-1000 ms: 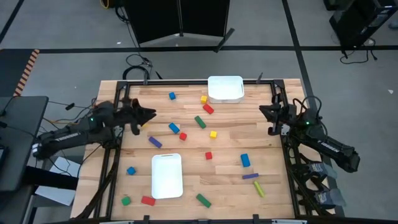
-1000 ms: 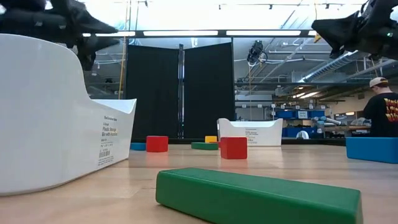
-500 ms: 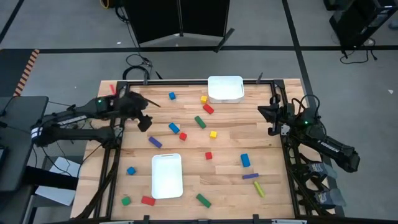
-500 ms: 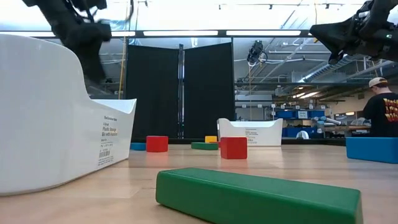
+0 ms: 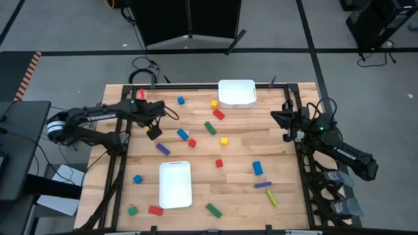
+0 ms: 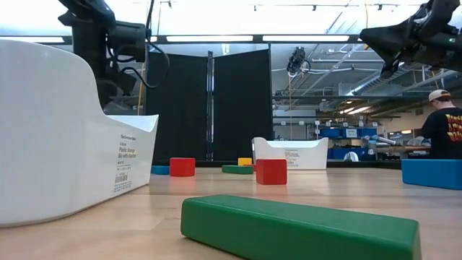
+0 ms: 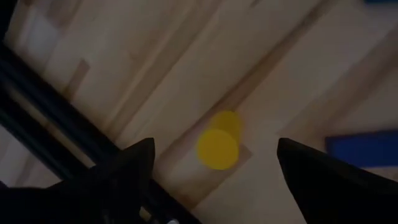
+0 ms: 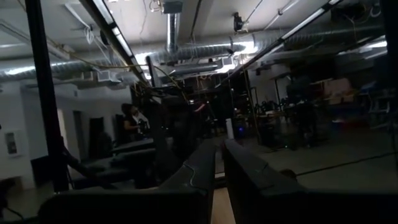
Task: Sort blocks by size
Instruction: Put the yellow large block into the top white bin
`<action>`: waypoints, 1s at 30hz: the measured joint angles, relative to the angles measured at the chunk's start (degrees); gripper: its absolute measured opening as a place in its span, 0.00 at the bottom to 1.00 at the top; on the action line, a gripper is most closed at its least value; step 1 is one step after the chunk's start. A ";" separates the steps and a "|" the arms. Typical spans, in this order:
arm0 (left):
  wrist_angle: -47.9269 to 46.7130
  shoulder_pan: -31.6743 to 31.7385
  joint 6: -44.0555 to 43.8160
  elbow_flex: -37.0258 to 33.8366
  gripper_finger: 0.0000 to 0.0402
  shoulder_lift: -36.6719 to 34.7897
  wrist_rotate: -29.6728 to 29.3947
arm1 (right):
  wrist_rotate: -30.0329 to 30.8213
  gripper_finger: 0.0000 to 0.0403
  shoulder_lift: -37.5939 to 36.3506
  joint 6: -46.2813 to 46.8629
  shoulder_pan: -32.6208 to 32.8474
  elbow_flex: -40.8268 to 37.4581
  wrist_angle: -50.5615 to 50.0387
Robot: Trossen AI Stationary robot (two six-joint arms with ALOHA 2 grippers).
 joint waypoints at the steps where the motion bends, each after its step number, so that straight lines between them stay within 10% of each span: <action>1: 0.04 0.74 -0.02 0.00 0.87 -0.02 -0.01 | 0.00 0.11 0.00 0.73 0.00 0.00 0.00; 20: 7.22 5.37 -0.26 -7.06 0.87 -0.06 5.60 | -0.04 0.11 0.00 2.11 0.87 0.00 -1.50; 30: 7.46 5.37 -0.96 -7.26 0.69 -0.06 7.00 | -0.04 0.11 0.00 1.63 0.87 0.00 -1.66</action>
